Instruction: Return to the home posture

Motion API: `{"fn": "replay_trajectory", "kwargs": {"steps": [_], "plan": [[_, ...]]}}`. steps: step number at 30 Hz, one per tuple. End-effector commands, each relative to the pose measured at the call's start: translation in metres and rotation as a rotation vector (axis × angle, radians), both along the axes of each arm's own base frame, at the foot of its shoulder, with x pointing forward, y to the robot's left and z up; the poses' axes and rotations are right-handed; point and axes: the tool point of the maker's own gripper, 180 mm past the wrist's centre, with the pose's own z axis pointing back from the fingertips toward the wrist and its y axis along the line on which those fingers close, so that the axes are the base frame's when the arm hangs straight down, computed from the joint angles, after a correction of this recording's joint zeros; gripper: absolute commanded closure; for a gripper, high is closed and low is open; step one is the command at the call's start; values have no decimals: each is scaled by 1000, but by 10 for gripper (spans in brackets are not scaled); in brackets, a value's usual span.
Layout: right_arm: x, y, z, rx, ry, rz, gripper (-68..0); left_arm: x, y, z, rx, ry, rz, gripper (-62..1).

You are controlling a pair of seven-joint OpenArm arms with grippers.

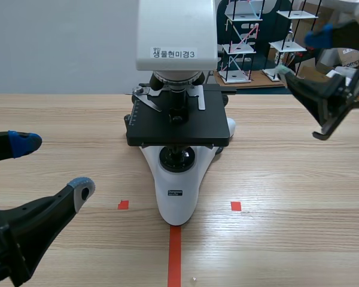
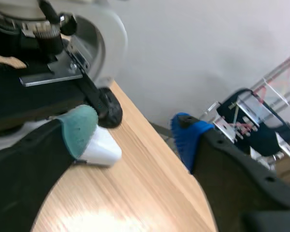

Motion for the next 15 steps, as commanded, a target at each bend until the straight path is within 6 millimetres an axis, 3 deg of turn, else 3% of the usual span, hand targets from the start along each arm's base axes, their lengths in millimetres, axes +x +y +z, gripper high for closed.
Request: {"fn": "replay_trajectory", "kwargs": {"steps": [1, 4, 9, 15], "plan": [[-12, -2, 9, 14, -23, 13, -464, 0, -4, 7, -27, -18, -5, -623], [-36, -11, -4, 28, 23, -2, -540, 0, -4, 7, -27, -19, -5, -623], [-76, -27, -22, 86, 86, -52, -571, 0, -4, 8, -29, -21, -5, -623], [-123, -16, -19, 179, 87, -16, -656, 0, -4, 8, -29, -21, -5, -623]]}}
